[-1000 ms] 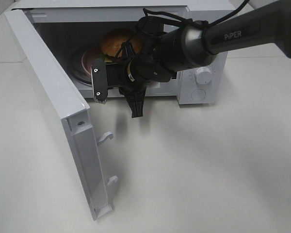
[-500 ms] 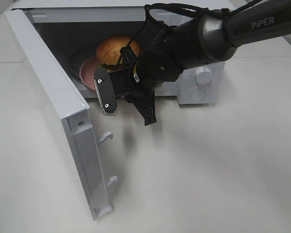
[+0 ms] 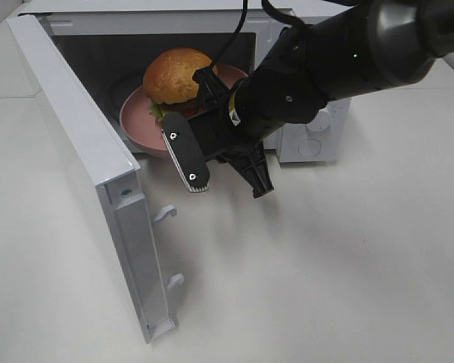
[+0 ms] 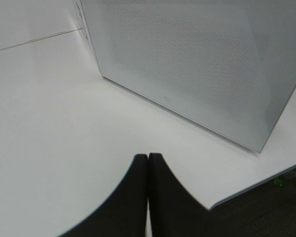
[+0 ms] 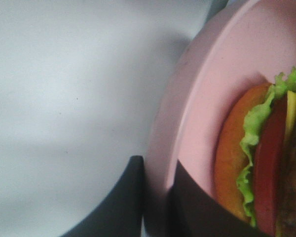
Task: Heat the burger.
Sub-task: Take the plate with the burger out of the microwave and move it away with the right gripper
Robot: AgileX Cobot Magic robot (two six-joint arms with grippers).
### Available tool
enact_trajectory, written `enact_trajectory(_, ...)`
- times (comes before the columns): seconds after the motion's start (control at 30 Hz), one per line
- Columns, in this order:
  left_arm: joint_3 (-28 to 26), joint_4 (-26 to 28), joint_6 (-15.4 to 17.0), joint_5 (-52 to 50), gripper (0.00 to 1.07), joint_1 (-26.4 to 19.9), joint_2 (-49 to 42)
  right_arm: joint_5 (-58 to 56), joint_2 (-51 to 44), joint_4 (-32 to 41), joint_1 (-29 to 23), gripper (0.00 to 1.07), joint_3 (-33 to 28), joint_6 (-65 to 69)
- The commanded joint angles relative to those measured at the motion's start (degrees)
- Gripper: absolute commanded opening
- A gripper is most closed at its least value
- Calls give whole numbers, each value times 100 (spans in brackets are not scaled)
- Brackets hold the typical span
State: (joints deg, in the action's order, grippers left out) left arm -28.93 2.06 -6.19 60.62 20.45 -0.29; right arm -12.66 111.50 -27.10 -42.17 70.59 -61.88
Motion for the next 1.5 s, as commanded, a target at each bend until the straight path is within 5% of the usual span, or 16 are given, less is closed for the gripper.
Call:
enact_trajectory(0.03,11,23,17,-92,0,-34,-109,206,-453,-86,11,0,-281,-40)
enact_trajectory(0.97,11,23,17,-92,0,-34,-115,201,-2613,-143,11,0,-2876,-470)
enact_trajectory(1.5,11,52,17,-92,0,-34,-115,-97,-3908,-143,23,0,-4332,762)
